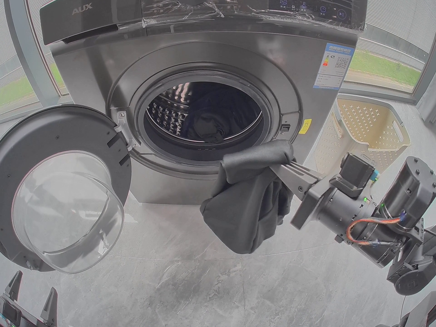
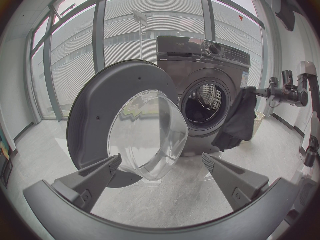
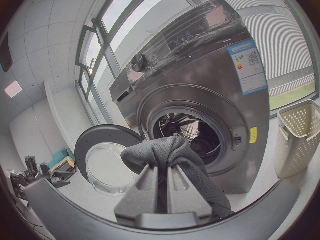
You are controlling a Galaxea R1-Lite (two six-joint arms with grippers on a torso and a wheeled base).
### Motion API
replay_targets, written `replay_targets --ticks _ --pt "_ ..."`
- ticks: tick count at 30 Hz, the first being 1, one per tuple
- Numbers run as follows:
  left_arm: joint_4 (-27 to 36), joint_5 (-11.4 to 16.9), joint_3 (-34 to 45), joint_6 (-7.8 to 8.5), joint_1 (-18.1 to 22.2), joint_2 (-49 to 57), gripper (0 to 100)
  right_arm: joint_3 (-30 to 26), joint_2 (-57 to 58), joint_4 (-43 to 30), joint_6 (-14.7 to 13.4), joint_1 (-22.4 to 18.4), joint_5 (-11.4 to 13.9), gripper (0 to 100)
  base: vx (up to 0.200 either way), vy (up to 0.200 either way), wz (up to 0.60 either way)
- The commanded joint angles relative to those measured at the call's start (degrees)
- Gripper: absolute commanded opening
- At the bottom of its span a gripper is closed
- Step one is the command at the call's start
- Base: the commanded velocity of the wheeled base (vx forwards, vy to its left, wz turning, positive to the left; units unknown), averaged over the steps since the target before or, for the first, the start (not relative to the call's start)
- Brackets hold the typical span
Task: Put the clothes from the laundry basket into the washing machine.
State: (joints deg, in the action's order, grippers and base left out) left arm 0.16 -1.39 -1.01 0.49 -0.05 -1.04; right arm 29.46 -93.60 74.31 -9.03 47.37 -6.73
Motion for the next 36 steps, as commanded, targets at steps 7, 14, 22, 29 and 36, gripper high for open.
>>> replay_targets --ticks 7,14,22,29,36 --pt "-8.33 10.97 -6.63 -2.86 -0.39 -2.22 100 7.36 -10.99 5.58 -2.39 1.41 -2.94 0 0.000 0.000 0.00" --pt "-6.05 26.35 -6.20 -2.68 -1.53 -16.01 100 9.73 -12.48 6.63 -2.39 1.14 -3.20 0 0.000 0.000 0.00" --pt "-22.75 33.21 -7.34 -1.37 -3.91 -40.45 100 14.39 -13.80 6.46 -4.59 2.46 -3.11 0 0.000 0.000 0.00" --pt "-32.85 33.12 -7.87 -1.81 -11.99 -55.39 100 19.58 -16.26 5.14 -4.59 1.49 -2.59 0 0.000 0.000 0.00" --pt "-37.16 33.03 -9.27 -1.37 -17.00 -67.25 100 20.37 -17.41 5.14 -4.68 0.88 -2.68 0 0.000 0.000 0.00"
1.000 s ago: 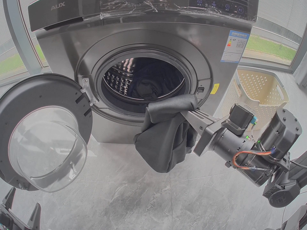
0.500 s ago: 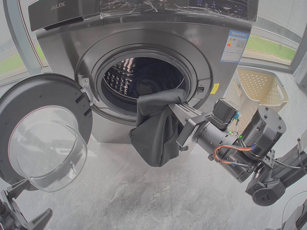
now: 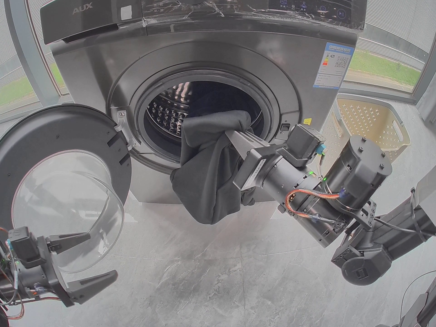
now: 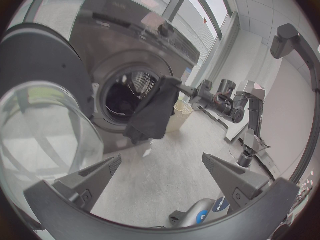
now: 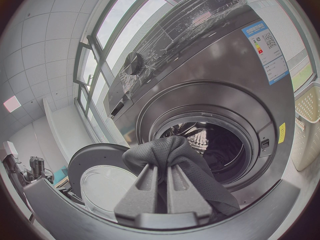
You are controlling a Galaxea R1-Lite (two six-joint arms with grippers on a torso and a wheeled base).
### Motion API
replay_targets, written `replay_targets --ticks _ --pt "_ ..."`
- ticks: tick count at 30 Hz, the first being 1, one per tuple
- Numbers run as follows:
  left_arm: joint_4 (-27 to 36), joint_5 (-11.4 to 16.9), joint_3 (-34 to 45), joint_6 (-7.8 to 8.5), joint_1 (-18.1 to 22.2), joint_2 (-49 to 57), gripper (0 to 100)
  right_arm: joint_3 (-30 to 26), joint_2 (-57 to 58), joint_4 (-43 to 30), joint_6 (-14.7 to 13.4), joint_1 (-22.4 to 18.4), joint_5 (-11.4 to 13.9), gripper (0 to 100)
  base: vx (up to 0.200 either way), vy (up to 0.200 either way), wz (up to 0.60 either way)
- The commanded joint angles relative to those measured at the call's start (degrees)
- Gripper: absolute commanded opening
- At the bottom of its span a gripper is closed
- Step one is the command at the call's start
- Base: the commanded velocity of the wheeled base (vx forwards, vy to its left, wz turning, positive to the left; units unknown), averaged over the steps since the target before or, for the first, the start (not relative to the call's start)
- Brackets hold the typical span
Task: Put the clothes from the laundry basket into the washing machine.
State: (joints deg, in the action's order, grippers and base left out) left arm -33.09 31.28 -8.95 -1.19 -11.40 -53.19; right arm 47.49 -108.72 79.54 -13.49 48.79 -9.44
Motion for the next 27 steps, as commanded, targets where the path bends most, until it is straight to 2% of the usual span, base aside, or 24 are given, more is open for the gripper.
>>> replay_targets --ticks 1,5,7,8,9,12,21,27 --pt "-4.88 0.36 -1.51 0.32 -6.00 -17.30 100 2.34 -2.47 -0.09 -0.22 -0.53 0.03 0 0.000 0.000 0.00" --pt "-10.77 0.36 -2.13 0.05 -6.62 -23.80 100 2.08 -2.47 -0.09 -0.13 -0.62 -0.06 0 0.000 0.000 0.00" --pt "-15.69 0.18 -2.21 -0.39 -7.41 -27.67 100 1.90 -2.47 -0.09 -0.13 -0.53 -0.14 0 0.000 0.000 0.00" --pt "-15.69 0.18 -2.21 -0.39 -7.41 -27.67 100 1.90 -2.47 -0.09 -0.13 -0.53 -0.14 0 0.000 0.000 0.00" --pt "-18.95 -0.08 -2.39 -0.48 -8.11 -30.04 100 1.90 -2.38 -0.09 -0.13 -0.62 -0.14 0 0.000 0.000 0.00" --pt "-22.20 -0.52 -2.83 -0.48 -9.08 -32.95 100 2.08 -2.38 -0.09 -0.13 -0.62 -0.14 0 0.000 0.000 0.00" --pt "-22.81 -1.05 -6.87 -1.00 -11.19 -39.98 100 3.83 -2.73 0.44 -0.13 -0.10 0.03 0 0.000 0.000 0.00" --pt "-23.16 -0.96 -10.92 -3.38 -13.30 -45.51 100 4.89 -3.17 0.52 -0.13 -0.01 -0.06 0 0.000 0.000 0.00"
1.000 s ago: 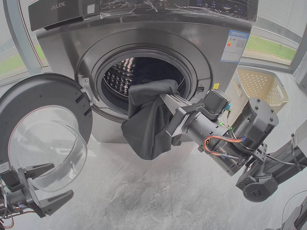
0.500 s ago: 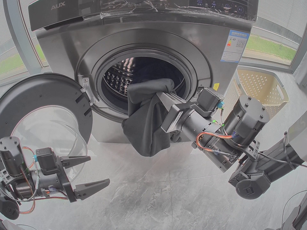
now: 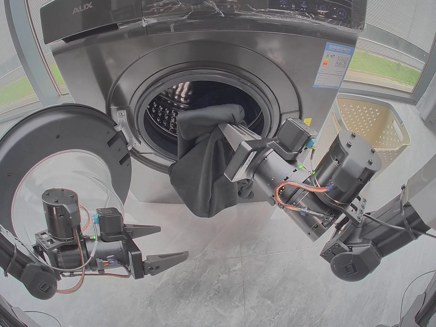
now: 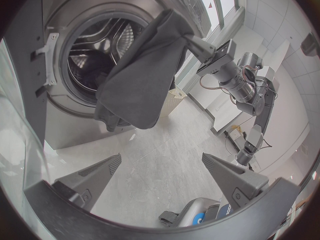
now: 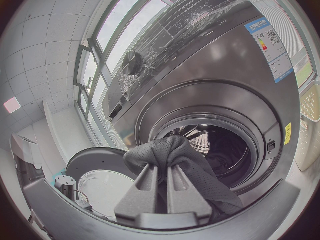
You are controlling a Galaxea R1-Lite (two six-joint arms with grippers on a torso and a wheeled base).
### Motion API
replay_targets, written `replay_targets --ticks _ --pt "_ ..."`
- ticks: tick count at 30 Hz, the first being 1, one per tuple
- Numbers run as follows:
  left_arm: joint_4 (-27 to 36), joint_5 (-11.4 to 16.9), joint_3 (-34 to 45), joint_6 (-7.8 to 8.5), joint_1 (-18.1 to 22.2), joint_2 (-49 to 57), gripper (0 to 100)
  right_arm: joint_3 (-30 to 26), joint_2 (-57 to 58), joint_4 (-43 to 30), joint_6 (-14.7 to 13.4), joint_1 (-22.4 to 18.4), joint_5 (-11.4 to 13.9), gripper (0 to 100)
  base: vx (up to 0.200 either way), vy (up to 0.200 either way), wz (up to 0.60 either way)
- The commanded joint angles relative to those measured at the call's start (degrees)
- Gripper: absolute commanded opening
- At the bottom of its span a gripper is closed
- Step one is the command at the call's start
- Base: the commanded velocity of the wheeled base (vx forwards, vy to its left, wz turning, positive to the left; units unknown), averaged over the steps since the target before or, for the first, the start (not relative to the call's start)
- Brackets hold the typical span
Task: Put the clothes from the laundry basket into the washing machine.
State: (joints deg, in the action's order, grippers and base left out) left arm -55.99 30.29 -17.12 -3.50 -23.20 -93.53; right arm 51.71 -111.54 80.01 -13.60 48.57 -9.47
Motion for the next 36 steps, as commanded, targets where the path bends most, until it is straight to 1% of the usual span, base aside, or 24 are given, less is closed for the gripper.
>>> replay_targets --ticks 1,5,6,8,9,10,12,15,20,29,31,35,36 --pt "-0.52 0.03 -3.36 -1.42 -1.67 -5.61 100 0.67 -0.34 0.15 -0.02 0.30 -0.02 0 0.000 0.000 0.00" --pt "-2.19 0.03 -5.74 -3.71 -3.26 -7.64 100 0.49 -0.34 0.15 -0.02 0.48 -0.11 0 0.000 0.000 0.00" --pt "-2.98 -0.06 -6.70 -5.03 -4.05 -8.34 100 0.49 -0.34 0.15 -0.02 0.56 -0.20 0 0.000 0.000 0.00" --pt "-3.95 0.03 -7.93 -6.52 -4.84 -9.66 100 0.41 -0.34 0.15 -0.02 0.83 -0.20 0 0.000 0.000 0.00" --pt "-4.13 -0.06 -8.20 -6.70 -4.93 -9.92 100 0.41 -0.34 0.15 -0.02 0.83 -0.20 0 0.000 0.000 0.00" --pt "-5.00 -0.06 -8.99 -7.75 -5.37 -11.06 100 0.32 -0.34 0.15 -0.02 1.09 -0.28 0 0.000 0.000 0.00" --pt "-6.50 0.03 -9.43 -8.89 -6.16 -12.56 100 0.32 -0.34 0.15 -0.02 1.09 -0.28 0 0.000 0.000 0.00" --pt "-9.75 -0.06 -9.60 -10.12 -6.68 -15.02 100 0.23 -0.25 0.15 -0.02 1.18 -0.28 0 0.000 0.000 0.00" --pt "-13.97 -1.20 -10.83 -10.56 -6.68 -18.71 100 0.23 -0.34 0.24 -0.02 1.27 -0.28 0 0.000 0.000 0.00" --pt "-14.15 -1.64 -11.10 -10.56 -6.68 -20.38 100 0.32 -0.34 0.15 0.16 1.62 -0.37 0 0.000 0.000 0.00" --pt "-14.32 -1.90 -12.42 -10.56 -6.60 -21.00 100 0.23 -0.34 0.24 0.16 1.62 -0.37 0 0.000 0.000 0.00" --pt "-15.90 -4.28 -15.23 -10.56 -6.60 -22.31 100 0.06 -0.34 0.33 0.16 1.62 -0.37 0 0.000 0.000 0.00" --pt "-16.17 -4.45 -15.49 -10.56 -6.60 -22.40 100 0.06 -0.34 0.33 0.16 1.62 -0.37 0 0.000 0.000 0.00"
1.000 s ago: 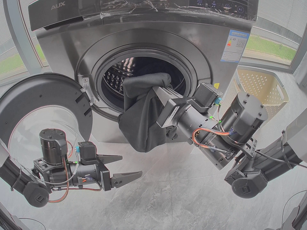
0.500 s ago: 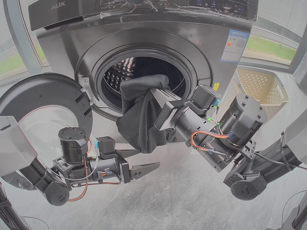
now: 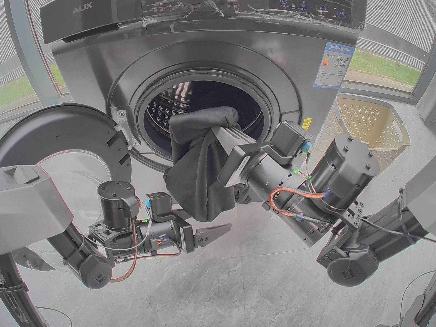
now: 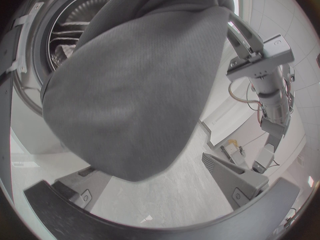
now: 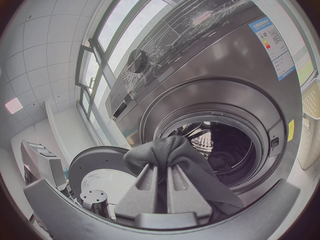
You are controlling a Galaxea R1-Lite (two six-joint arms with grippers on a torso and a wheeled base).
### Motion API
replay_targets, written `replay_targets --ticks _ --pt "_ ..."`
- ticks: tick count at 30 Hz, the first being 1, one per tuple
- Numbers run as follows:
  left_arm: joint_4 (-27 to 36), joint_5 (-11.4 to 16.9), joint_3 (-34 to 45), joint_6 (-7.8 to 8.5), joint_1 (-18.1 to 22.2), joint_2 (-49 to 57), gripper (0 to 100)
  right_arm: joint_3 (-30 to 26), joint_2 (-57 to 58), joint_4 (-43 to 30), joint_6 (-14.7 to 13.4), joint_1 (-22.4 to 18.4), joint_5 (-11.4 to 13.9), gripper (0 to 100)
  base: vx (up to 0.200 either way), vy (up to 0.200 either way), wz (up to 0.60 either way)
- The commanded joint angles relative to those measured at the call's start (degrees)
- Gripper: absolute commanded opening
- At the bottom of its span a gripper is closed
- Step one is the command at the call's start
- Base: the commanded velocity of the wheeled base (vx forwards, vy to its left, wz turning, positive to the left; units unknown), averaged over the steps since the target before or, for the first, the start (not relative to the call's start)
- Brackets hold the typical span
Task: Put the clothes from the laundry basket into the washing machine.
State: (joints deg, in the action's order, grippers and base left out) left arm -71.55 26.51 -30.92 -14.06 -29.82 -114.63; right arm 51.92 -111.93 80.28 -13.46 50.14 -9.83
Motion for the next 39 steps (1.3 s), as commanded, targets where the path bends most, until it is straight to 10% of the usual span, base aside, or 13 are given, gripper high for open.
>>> replay_targets --ticks 1,11,12,38,39 --pt "-2.02 -1.47 -2.22 -0.09 0.02 -1.91 100 -0.15 0.05 0.06 0.01 0.05 -0.02 0 0.000 0.000 0.00" --pt "-4.83 -3.40 -2.04 -0.62 0.11 -0.33 100 -0.15 -0.48 0.23 0.01 0.05 -0.02 0 0.000 0.000 0.00" --pt "-5.01 -4.10 -2.04 -0.62 0.02 -0.24 0 -0.15 -0.48 0.23 0.01 0.05 -0.02 0 0.000 0.000 0.00" --pt "-17.05 -6.30 15.62 -0.18 -5.25 16.37 0 -8.50 -2.50 1.20 0.10 0.05 0.51 0 0.000 0.000 0.00" --pt "-16.96 -6.48 15.01 -0.27 -5.25 16.72 0 -8.50 -2.50 1.55 0.19 -0.04 0.68 100 0.000 0.000 0.00"
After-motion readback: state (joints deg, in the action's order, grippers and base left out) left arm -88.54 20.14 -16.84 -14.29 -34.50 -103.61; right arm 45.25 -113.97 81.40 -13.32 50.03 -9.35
